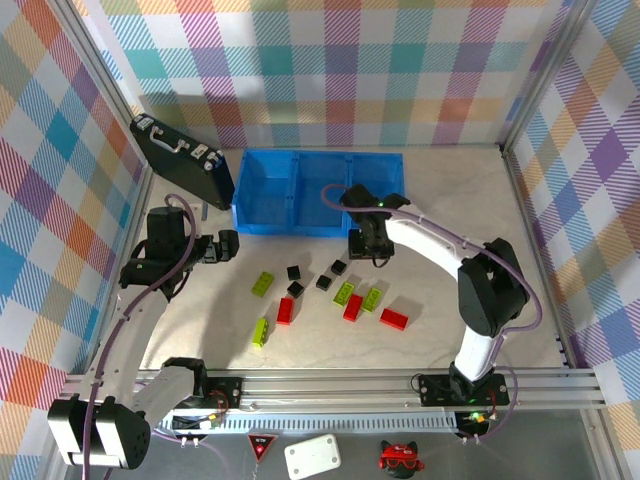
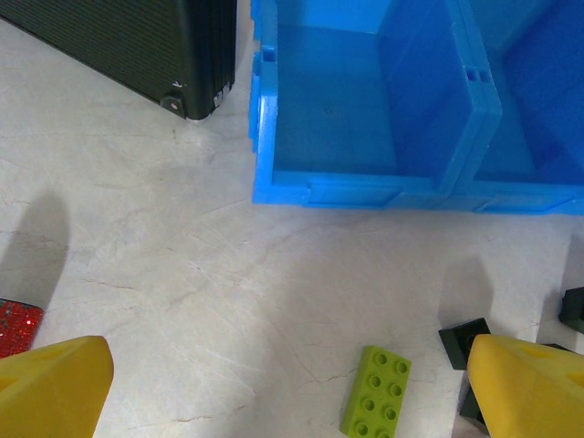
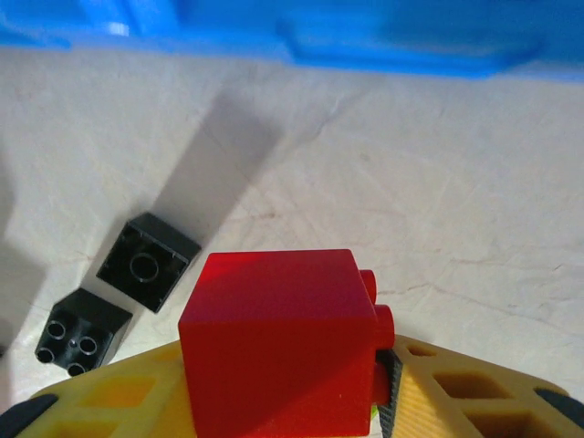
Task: Sort the legos into containers by color
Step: Pick up the lego from the center of the table, then place the lego in the container.
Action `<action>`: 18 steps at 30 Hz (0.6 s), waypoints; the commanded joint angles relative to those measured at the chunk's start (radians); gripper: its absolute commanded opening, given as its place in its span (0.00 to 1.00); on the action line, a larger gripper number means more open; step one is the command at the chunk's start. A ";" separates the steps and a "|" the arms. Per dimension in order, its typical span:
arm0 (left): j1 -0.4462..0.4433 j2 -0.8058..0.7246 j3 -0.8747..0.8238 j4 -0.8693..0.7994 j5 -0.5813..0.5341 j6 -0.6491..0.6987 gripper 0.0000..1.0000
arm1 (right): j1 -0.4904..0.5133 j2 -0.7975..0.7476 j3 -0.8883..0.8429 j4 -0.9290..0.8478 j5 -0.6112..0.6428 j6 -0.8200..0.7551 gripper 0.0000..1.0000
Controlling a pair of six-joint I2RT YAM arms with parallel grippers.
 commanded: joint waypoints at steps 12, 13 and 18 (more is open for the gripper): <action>0.000 -0.009 0.030 -0.014 -0.008 0.018 0.99 | -0.184 0.167 0.295 -0.085 -0.038 -0.138 0.50; 0.001 -0.009 0.030 -0.014 -0.007 0.018 0.99 | -0.189 0.194 0.328 -0.093 -0.039 -0.142 0.50; 0.001 -0.008 0.029 -0.017 -0.003 0.018 0.99 | -0.206 0.318 0.476 -0.122 -0.051 -0.159 0.50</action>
